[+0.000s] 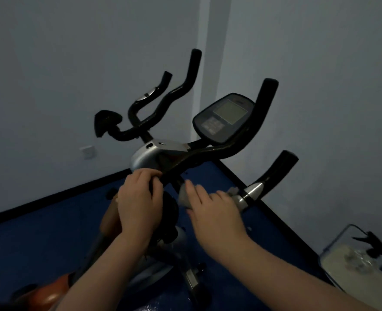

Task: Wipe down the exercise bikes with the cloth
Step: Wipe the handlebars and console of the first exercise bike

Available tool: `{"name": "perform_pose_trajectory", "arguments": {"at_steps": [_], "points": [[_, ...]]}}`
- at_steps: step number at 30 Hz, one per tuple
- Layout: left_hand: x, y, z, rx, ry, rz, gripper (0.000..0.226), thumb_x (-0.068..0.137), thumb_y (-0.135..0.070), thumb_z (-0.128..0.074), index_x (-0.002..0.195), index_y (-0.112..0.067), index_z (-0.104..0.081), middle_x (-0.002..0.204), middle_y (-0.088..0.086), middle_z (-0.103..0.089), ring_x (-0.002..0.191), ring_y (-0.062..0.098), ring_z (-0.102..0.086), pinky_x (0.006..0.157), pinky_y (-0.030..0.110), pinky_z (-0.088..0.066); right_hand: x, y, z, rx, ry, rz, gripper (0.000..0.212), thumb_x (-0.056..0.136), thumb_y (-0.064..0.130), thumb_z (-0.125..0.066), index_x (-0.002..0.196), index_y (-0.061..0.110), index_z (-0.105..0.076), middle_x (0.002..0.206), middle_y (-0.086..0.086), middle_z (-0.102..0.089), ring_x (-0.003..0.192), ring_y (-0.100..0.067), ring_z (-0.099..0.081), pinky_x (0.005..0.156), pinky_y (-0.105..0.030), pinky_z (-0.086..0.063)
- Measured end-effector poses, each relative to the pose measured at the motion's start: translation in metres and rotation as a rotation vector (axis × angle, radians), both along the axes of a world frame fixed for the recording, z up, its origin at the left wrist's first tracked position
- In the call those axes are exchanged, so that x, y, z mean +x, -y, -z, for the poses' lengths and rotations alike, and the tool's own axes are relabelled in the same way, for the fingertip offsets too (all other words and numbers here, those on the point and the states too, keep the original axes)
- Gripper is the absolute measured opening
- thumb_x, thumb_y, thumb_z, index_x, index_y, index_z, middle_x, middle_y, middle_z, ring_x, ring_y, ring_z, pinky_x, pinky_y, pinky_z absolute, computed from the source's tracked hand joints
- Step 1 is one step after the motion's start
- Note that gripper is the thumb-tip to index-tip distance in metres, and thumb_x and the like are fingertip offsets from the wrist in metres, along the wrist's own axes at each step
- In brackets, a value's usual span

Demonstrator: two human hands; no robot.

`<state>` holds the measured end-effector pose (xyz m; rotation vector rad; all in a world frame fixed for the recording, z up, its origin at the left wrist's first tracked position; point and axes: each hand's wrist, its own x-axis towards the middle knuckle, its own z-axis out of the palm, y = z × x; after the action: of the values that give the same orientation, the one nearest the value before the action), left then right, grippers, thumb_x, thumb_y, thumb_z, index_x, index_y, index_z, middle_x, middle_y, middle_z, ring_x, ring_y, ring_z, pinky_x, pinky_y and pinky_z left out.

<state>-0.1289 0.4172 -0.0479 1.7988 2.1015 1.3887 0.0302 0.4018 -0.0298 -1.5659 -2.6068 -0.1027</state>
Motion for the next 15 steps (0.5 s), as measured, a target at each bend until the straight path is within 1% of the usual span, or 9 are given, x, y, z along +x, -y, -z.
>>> {"name": "perform_pose_trajectory", "arguments": {"at_steps": [1,2,3,4,6,8,10,11,15], "points": [[0.000,0.000,0.001,0.000,0.026,-0.006,0.014,0.090,-0.020,-0.050,0.094,-0.020,-0.063,0.090,-0.008,-0.060,0.084,0.014,-0.055,0.075,0.041,-0.048,-0.011,-0.008,-0.005,-0.059,-0.018,-0.002,0.069,0.098,0.026,-0.041,0.151,0.014,0.001,0.155,-0.012,-0.020,0.113,-0.029,-0.053,0.089,-0.041,-0.043],[0.000,0.001,0.001,-0.002,0.061,-0.025,0.011,0.090,-0.022,-0.051,0.092,-0.021,-0.062,0.088,-0.010,-0.057,0.083,0.013,-0.055,0.074,0.040,-0.049,-0.018,-0.014,-0.009,-0.111,-0.046,0.007,0.074,0.097,0.021,-0.042,0.150,0.016,0.009,0.159,-0.010,-0.005,0.113,-0.030,-0.053,0.080,-0.038,-0.043],[0.000,0.002,0.001,-0.005,0.095,-0.049,0.009,0.090,-0.024,-0.053,0.091,-0.023,-0.061,0.086,-0.012,-0.055,0.082,0.013,-0.056,0.073,0.040,-0.050,-0.019,-0.018,-0.012,-0.142,-0.067,0.020,0.077,0.096,0.018,-0.043,0.150,0.017,0.011,0.160,-0.010,0.001,0.111,-0.032,-0.055,0.073,-0.036,-0.042],[-0.001,0.002,0.002,-0.010,0.124,-0.071,0.007,0.089,-0.027,-0.053,0.089,-0.026,-0.060,0.085,-0.014,-0.055,0.081,0.012,-0.057,0.072,0.039,-0.050,-0.015,-0.017,-0.012,-0.156,-0.068,0.025,0.077,0.095,0.018,-0.044,0.150,0.016,0.010,0.160,-0.011,-0.002,0.108,-0.032,-0.057,0.070,-0.034,-0.040],[-0.001,0.002,0.004,-0.020,0.176,-0.109,0.005,0.089,-0.032,-0.052,0.086,-0.031,-0.056,0.082,-0.017,-0.055,0.076,0.007,-0.056,0.069,0.036,-0.049,-0.002,-0.013,-0.006,-0.131,-0.017,0.004,0.075,0.096,0.021,-0.046,0.150,0.011,0.005,0.155,-0.012,-0.022,0.105,-0.029,-0.059,0.069,-0.032,-0.039],[-0.002,0.000,0.006,-0.015,0.193,-0.133,0.007,0.089,-0.035,-0.050,0.083,-0.034,-0.054,0.077,-0.018,-0.053,0.072,0.001,-0.054,0.065,0.031,-0.046,0.003,-0.014,-0.004,-0.106,0.033,-0.020,0.067,0.097,0.024,-0.044,0.149,0.005,-0.006,0.140,-0.012,-0.045,0.101,-0.024,-0.060,0.067,-0.030,-0.038],[-0.001,0.000,0.006,-0.020,0.181,-0.141,0.008,0.089,-0.036,-0.048,0.083,-0.033,-0.053,0.075,-0.020,-0.050,0.071,0.001,-0.054,0.064,0.028,-0.042,-0.009,-0.026,-0.004,-0.090,-0.008,0.031,0.054,0.099,0.023,-0.042,0.144,0.002,-0.021,0.125,-0.011,-0.057,0.099,-0.023,-0.062,0.065,-0.028,-0.037],[-0.001,0.000,0.005,-0.029,0.177,-0.143,0.010,0.089,-0.037,-0.047,0.083,-0.032,-0.054,0.075,-0.020,-0.049,0.071,0.002,-0.054,0.064,0.029,-0.042,-0.017,-0.032,-0.004,-0.082,-0.045,0.056,0.051,0.099,0.023,-0.040,0.142,0.001,-0.024,0.125,-0.012,-0.057,0.100,-0.023,-0.062,0.064,-0.026,-0.035],[-0.002,0.000,0.004,-0.057,0.197,-0.164,0.015,0.088,-0.039,-0.046,0.084,-0.029,-0.056,0.075,-0.017,-0.052,0.071,0.002,-0.053,0.072,0.039,-0.049,-0.021,-0.033,0.000,-0.090,-0.151,-0.002,0.057,0.099,0.023,-0.042,0.147,0.007,-0.014,0.141,-0.013,-0.043,0.103,-0.025,-0.060,0.066,-0.026,-0.033]]}}
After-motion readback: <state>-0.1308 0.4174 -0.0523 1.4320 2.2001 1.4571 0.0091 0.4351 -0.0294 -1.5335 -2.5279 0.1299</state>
